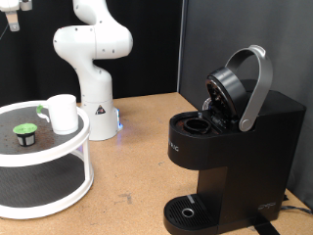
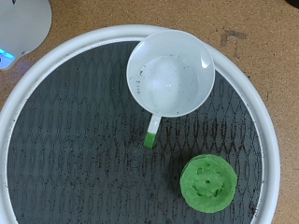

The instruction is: Make a cup of coffee with the keurig machine

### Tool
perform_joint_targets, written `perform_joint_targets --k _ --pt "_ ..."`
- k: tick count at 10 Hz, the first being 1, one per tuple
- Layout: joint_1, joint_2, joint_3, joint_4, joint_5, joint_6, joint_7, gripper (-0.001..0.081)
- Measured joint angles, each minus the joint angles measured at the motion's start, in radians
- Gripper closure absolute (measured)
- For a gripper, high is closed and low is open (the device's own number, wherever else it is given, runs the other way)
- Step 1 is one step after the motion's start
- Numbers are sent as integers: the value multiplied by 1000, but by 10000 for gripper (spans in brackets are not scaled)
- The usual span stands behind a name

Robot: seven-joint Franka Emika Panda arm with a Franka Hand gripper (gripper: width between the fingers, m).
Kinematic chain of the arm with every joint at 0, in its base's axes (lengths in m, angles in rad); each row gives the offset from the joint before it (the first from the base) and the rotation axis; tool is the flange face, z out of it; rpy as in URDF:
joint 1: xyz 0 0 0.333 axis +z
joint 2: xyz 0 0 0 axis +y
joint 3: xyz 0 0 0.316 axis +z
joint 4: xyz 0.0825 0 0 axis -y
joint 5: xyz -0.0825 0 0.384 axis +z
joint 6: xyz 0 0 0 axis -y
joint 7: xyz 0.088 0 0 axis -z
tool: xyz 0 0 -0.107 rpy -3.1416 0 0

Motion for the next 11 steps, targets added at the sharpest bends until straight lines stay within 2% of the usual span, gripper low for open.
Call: perform_joint_targets --k 1,3,4,5,6,7,9,11 --pt "11 -1 -7 -1 10 -4 -69 -1" --pt "73 1 -43 -1 19 -10 -273 -1" --pt "111 16 -56 3 4 -12 -369 -1" --pt "142 66 -65 33 -5 -31 -449 -1" --pt "135 63 -64 29 1 -19 -412 -1" --pt "137 54 -72 24 19 -4 -449 -1" --pt "170 21 -130 22 87 10 -625 -1" --pt "207 16 -180 26 78 -13 -791 -1"
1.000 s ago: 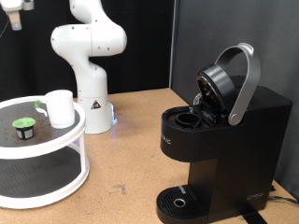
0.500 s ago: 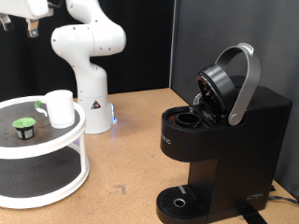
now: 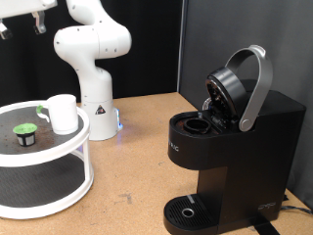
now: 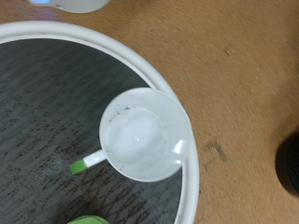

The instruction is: Make a cup of coffee with the keurig machine

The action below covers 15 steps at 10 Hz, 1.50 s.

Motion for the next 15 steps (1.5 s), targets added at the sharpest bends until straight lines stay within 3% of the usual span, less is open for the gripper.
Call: perform_joint_targets --k 2,5,8,13,15 --pt "20 64 -21 32 -17 -62 -49 -1" --pt "23 57 -37 20 -3 -18 -109 -1" --pt "24 88 -64 -39 -34 126 -130 -1" --pt "34 205 -124 -159 -64 399 -153 -1" --pt "30 204 -123 -163 -65 408 -134 -1"
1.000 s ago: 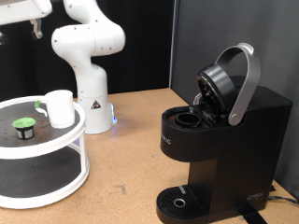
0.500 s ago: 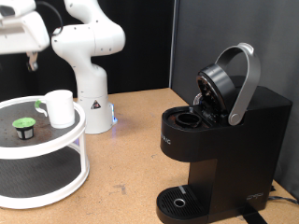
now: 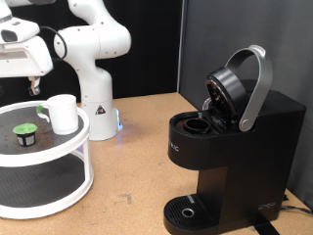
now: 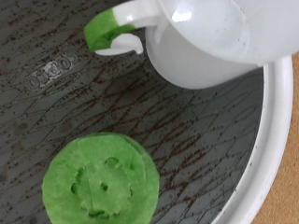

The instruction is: Make a cup of coffee with the keurig machine

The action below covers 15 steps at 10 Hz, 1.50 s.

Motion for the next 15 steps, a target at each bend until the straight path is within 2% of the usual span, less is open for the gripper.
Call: perform_joint_targets --k 3,7,15 --pt "-17 10 9 -58 -27 100 110 -1" --pt "-19 46 7 -124 -54 186 115 -1" --pt "-47 146 3 -191 -103 353 129 -1"
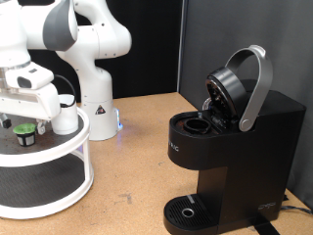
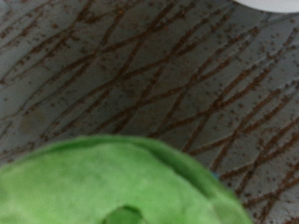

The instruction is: Make a cup of coffee with the keurig machine

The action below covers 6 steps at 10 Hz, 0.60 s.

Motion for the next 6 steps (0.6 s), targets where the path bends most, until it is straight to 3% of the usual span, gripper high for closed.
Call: perform_joint_targets --k 5,6 --pt "5 21 -11 -6 30 18 -10 30" --pt "5 21 -13 -6 36 18 -16 213"
